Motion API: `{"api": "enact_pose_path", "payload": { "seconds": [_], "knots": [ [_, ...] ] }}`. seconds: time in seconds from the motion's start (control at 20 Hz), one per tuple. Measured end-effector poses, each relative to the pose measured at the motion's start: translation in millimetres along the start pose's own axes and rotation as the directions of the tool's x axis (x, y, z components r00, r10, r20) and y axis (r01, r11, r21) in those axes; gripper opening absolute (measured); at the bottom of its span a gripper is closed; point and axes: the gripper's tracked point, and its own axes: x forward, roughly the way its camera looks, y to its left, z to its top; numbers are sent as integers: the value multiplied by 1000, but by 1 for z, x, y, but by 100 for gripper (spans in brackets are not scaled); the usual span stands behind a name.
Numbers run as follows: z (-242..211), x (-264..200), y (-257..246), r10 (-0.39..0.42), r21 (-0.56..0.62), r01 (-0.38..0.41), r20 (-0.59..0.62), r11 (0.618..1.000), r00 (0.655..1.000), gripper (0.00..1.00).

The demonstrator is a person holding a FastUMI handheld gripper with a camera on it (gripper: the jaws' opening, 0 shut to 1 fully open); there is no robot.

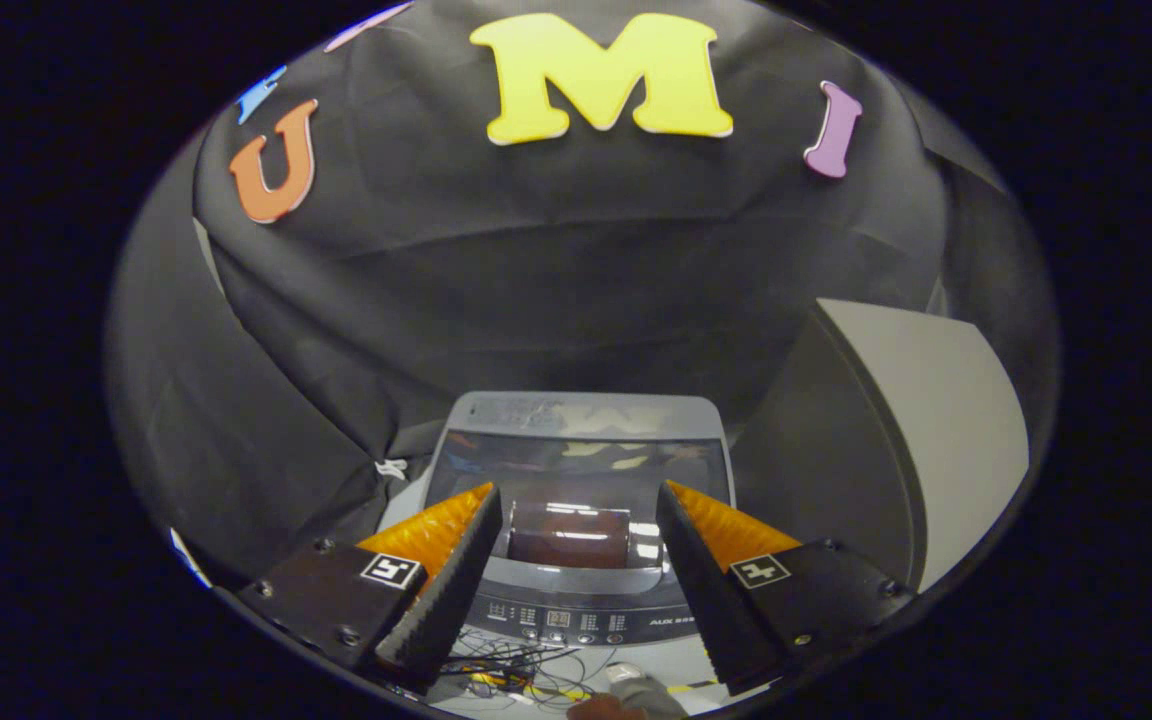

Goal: Put the clothes into the washing machine and then close the washing machine lid.

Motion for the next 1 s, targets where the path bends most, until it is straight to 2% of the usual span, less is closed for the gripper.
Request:
{"api": "enact_pose_path", "payload": {
  "seconds": [0.2, 0.5, 0.7, 1.0],
  "knots": [
    [5, -82, -10, 42, 5, -43, 157, 999, 987, 97],
    [-44, -187, -55, 67, 22, -77, 294, 997, 953, 97],
    [-64, -234, -77, 94, 2, -100, 346, 995, 934, 97],
    [-84, -305, -107, 112, -25, -113, 456, 993, 883, 97]
  ]
}}
